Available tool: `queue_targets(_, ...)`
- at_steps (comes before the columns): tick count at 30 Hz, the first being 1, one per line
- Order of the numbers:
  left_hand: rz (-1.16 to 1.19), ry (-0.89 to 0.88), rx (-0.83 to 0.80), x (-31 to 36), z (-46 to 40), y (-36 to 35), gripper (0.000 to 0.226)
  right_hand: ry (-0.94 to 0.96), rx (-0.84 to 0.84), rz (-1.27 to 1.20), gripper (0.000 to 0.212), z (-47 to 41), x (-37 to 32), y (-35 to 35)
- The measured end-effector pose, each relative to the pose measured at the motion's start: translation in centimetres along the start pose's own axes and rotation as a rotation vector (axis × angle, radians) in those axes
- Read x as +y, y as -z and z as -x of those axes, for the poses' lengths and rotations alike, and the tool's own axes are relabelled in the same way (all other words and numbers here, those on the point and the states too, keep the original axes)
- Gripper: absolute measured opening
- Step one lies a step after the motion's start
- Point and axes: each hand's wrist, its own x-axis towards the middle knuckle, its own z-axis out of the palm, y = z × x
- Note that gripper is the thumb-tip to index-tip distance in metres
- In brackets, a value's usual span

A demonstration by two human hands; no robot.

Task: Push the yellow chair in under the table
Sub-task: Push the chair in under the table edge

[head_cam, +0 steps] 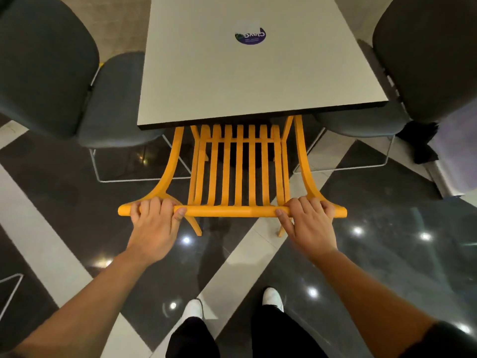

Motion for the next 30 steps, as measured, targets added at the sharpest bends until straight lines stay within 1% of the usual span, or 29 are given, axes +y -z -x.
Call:
queue_targets(2, -0.005, 0.019, 0.016, 1.8, 0.6, -0.3, 0.049, 0.016, -0.024, -0.019, 0.048, 0.1, 1.8, 0.5)
queue_targets(7, -0.007, 0.064, 0.044, 5.2, 1.7, -0.9, 0.047, 0.064, -0.018, -0.036, 0.052, 0.1, 5.1, 1.4)
queue_targets(12, -0.019, 0.086, 0.048, 7.3, 2.6, -1.3, 0.057, 0.093, -0.031, -0.050, 0.050, 0.1, 7.6, 1.7)
queue_targets(17, -0.028, 0.077, 0.056, 7.7, 2.6, -1.2, 0.058, 0.088, -0.038, -0.028, 0.051, -0.1, 7.8, 1.7)
queue_targets(22, 0.008, 0.070, 0.021, 7.4, 2.5, -1.0, 0.055, 0.092, -0.031, -0.011, 0.053, 0.1, 7.5, 1.9)
queue_targets(30, -0.004, 0.041, 0.027, 6.7, 2.4, -0.8, 0.052, 0.067, -0.040, -0.009, 0.054, 0.2, 6.8, 2.2)
